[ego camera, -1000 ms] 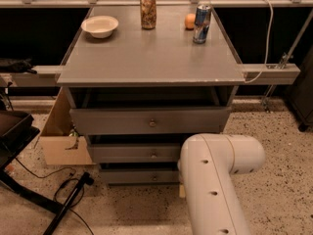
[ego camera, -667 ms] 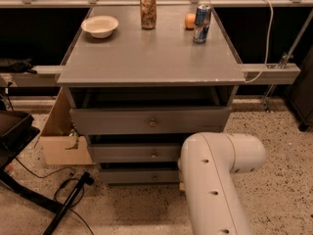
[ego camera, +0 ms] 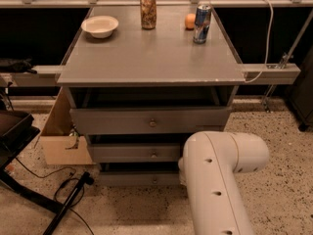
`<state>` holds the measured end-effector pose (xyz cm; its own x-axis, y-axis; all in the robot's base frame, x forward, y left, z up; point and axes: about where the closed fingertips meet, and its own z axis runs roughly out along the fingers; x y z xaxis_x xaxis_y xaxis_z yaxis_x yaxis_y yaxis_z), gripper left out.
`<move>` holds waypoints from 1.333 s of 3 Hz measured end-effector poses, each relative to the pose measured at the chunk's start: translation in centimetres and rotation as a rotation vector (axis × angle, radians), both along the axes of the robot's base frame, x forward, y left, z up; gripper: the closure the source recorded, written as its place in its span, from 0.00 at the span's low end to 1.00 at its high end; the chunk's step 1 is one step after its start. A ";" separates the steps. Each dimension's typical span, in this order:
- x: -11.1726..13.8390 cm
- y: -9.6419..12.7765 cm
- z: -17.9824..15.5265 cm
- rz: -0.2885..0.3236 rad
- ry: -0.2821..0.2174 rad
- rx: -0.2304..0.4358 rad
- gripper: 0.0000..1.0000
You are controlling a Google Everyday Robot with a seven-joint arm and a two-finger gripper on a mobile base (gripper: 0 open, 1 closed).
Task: Open bottom drawer
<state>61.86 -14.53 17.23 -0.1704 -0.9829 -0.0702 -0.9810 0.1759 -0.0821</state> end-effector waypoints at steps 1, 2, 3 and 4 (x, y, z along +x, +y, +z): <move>0.0 0.0 0.6 0.000 0.000 0.000 1.00; 0.0 0.0 1.2 0.000 0.000 0.000 1.00; 0.0 0.0 1.7 0.000 0.000 0.000 1.00; -3.0 -0.6 1.8 0.004 0.065 0.011 1.00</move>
Offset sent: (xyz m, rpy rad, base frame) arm -0.2301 -0.0721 0.0356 0.0483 0.5045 0.1506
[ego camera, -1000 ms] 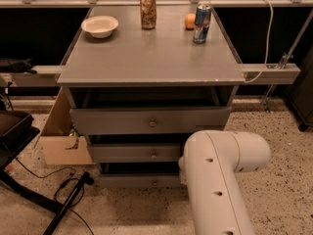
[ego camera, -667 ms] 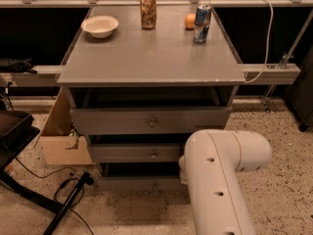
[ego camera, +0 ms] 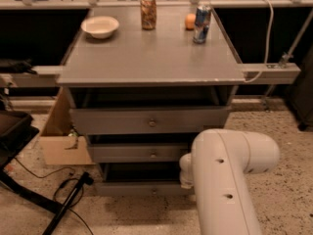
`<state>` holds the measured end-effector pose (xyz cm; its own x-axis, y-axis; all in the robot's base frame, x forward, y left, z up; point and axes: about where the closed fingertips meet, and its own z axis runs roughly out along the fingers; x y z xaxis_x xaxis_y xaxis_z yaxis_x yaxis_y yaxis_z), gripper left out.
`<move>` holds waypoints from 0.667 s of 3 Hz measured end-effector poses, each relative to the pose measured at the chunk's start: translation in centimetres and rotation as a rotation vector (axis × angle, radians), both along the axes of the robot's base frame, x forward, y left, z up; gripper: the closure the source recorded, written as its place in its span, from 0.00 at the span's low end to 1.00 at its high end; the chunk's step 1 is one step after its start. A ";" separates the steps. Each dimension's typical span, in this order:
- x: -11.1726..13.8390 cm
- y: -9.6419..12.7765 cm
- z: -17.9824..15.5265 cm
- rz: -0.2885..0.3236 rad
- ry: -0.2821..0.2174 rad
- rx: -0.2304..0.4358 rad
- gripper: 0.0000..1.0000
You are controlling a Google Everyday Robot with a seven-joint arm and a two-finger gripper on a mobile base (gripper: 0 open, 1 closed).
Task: Open bottom drawer
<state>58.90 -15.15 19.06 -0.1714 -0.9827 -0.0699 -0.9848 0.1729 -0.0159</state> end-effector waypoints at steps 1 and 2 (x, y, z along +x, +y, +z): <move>-0.8 -0.2 0.6 -0.001 0.017 0.004 1.00; -2.5 -0.5 0.7 -0.002 0.060 0.012 1.00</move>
Offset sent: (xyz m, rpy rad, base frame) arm -0.3408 -0.0794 0.0616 0.1582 0.7669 -0.0284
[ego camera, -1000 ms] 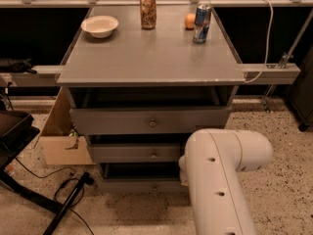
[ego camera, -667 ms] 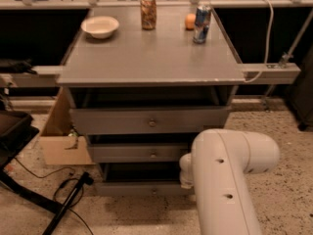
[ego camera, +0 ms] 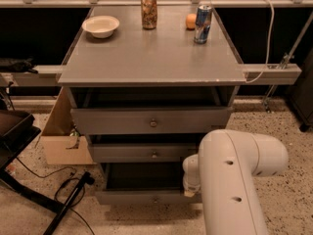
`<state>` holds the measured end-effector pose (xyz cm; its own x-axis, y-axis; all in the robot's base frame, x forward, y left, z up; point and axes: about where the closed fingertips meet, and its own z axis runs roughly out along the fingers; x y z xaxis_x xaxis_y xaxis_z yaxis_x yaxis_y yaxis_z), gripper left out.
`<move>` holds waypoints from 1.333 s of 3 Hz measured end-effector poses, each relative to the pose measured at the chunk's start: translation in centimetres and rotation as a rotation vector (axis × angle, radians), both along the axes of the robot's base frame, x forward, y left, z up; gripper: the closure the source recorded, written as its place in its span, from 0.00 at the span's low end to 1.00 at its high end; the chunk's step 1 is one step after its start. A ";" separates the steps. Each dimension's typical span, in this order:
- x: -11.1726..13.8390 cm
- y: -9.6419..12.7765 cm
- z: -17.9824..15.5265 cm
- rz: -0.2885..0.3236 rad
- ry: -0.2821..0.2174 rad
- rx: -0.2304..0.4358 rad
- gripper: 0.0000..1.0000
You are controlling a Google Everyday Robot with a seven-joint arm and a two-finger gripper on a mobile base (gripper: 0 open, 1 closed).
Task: Open bottom drawer
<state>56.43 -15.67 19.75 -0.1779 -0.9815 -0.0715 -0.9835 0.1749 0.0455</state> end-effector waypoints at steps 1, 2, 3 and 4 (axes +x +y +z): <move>0.0 0.0 0.2 0.000 0.000 0.000 1.00; -2.4 -0.5 0.2 0.002 0.057 0.014 1.00; -2.2 -0.5 0.2 0.002 0.057 0.014 1.00; -2.2 -0.4 0.2 0.002 0.057 0.014 0.79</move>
Offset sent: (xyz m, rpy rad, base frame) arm -0.3079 -0.0747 0.0493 0.1677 0.7011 0.0201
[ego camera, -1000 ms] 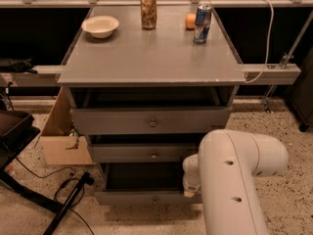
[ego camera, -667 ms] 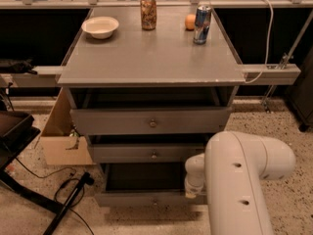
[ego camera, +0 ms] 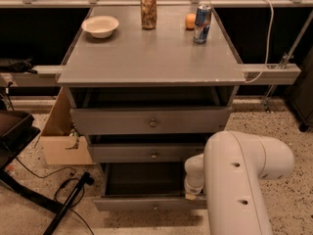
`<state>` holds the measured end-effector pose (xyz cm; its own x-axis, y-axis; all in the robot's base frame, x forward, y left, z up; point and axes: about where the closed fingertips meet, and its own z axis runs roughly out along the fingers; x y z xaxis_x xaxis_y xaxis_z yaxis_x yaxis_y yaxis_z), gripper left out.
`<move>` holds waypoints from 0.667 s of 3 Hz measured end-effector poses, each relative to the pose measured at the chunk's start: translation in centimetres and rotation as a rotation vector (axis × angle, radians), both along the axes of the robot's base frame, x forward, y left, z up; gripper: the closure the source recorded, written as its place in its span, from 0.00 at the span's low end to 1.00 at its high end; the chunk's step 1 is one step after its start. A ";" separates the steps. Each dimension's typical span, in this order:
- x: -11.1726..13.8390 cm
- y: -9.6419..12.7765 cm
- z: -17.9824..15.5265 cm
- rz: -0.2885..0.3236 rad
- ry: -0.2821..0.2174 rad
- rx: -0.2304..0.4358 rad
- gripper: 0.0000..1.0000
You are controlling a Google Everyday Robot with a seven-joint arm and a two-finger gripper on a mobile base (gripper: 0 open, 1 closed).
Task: Open bottom drawer
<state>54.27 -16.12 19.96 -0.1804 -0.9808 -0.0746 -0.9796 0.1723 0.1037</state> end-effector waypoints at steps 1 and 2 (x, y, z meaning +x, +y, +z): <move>0.0 0.0 0.0 0.000 0.000 0.000 0.55; 0.0 0.0 0.0 0.000 0.000 0.000 0.32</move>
Offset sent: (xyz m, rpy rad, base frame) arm 0.0000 0.0000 0.0000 0.0000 0.0000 0.0000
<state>54.27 -16.12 19.96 -0.1804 -0.9808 -0.0746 -0.9796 0.1723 0.1038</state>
